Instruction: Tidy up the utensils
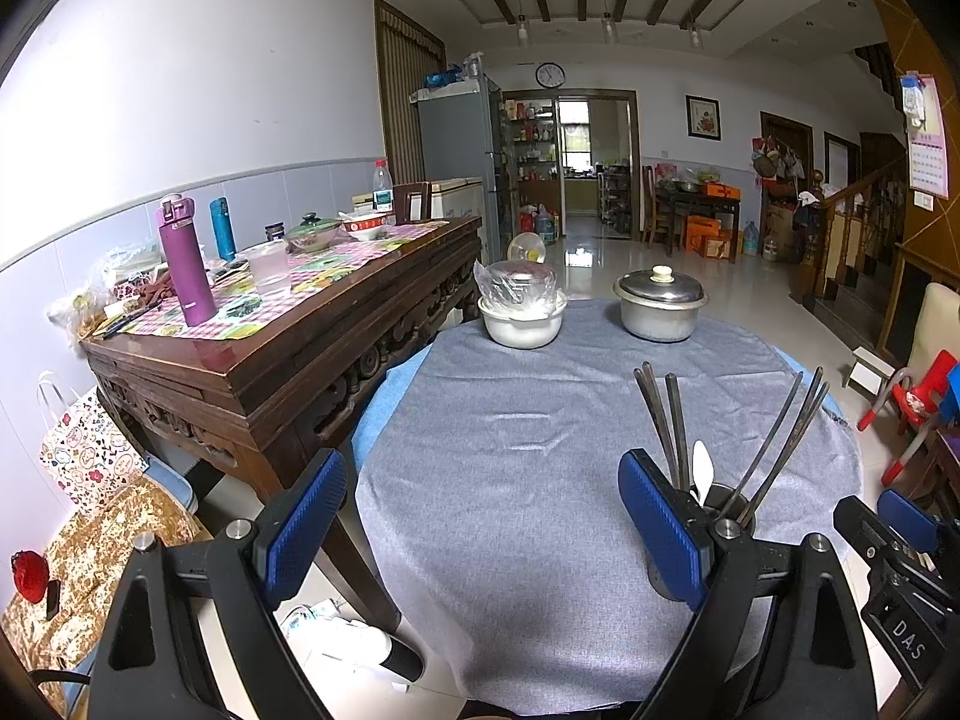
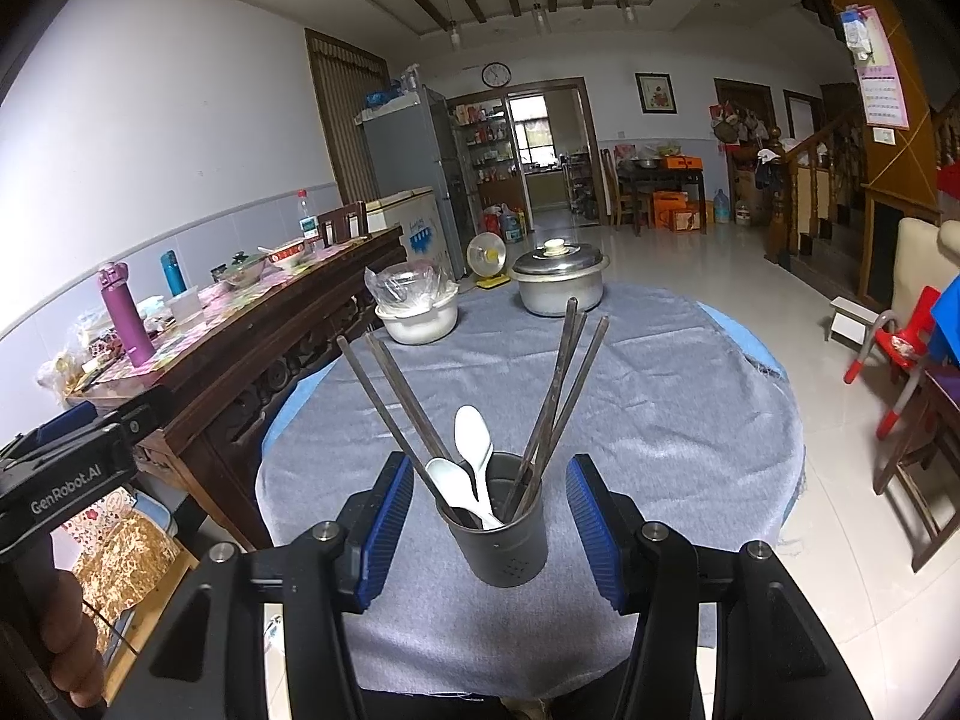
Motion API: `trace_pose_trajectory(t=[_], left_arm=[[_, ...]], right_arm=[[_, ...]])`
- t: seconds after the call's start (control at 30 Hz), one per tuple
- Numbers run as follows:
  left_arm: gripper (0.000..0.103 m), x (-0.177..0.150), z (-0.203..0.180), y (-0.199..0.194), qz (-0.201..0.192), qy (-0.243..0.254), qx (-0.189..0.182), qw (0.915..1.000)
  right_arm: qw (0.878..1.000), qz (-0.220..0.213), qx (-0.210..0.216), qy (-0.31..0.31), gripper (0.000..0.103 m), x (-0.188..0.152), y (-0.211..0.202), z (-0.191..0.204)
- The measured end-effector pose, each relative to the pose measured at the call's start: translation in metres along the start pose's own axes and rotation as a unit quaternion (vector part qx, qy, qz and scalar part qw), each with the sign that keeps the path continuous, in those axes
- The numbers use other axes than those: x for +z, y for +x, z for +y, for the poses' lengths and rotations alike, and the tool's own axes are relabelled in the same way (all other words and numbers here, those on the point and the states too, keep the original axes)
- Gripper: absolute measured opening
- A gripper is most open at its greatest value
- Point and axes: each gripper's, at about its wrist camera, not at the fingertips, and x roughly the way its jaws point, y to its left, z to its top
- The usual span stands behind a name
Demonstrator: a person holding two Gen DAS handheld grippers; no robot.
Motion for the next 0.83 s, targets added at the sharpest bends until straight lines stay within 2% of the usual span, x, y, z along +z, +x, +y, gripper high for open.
trace_pose_trajectory(t=[0.3,0.6,0.77,0.83], left_arm=[[0.092,-0.004,-0.005,0.006,0.013,0.006,-0.001,0.9999],[0.092,-0.017,-0.019,0.011,0.04,0.026,-0.02,0.9987],[0.092,-0.016,-0.019,0.026,0.059,0.015,-0.034,0.9976],[0.092,-0.014,-0.012,0.044,0.065,-0.001,-0.029,0.9975]], right_arm=[[1.0,0.012,0.005,0.003,0.057,-0.005,0.01,-0.004],[0.999,0.029,0.004,0.027,0.057,-0.015,0.011,-0.02],[0.999,0.039,-0.005,0.038,0.057,-0.016,0.018,-0.033],[0.998,0.037,-0.014,0.049,0.057,-0.015,0.023,-0.048]])
